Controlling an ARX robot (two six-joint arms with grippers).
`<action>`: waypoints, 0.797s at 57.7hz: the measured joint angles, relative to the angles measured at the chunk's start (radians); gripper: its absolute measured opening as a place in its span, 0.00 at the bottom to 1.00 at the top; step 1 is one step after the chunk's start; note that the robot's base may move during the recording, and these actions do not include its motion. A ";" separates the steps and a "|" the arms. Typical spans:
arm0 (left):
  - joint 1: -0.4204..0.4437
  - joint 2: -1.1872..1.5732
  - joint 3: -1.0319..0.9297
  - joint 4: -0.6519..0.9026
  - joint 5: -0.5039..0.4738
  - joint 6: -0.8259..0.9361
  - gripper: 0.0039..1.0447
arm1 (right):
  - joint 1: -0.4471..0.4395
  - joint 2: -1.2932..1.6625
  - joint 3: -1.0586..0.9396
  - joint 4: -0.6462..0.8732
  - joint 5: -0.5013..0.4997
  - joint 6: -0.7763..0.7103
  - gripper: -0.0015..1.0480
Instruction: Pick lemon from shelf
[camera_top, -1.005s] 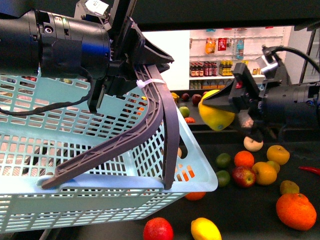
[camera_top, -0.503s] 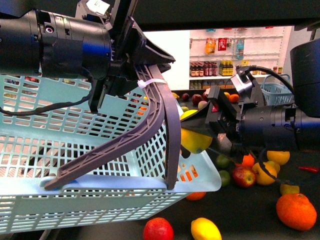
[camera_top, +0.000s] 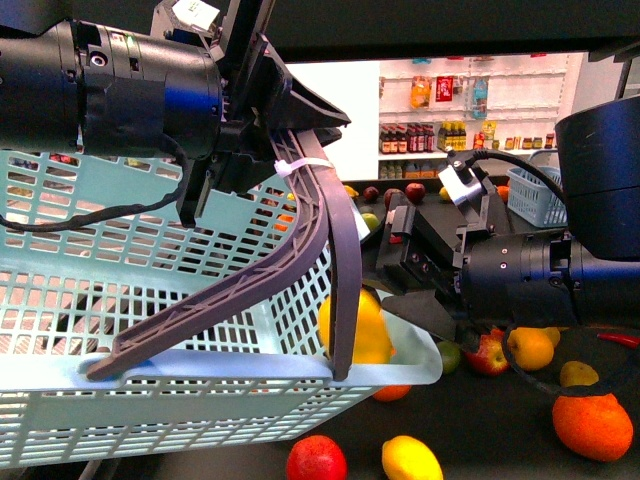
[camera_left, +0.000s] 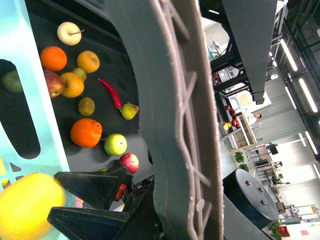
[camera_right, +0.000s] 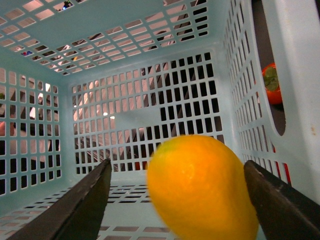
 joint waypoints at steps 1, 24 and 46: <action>0.000 0.000 0.000 0.000 0.000 0.000 0.08 | 0.001 0.000 0.000 0.001 0.000 0.000 0.83; 0.000 0.000 0.000 0.000 -0.004 0.001 0.08 | -0.100 0.074 0.060 0.056 0.113 0.011 0.93; 0.000 0.000 0.000 0.000 -0.002 0.001 0.08 | -0.227 0.550 0.249 0.012 0.397 -0.428 0.93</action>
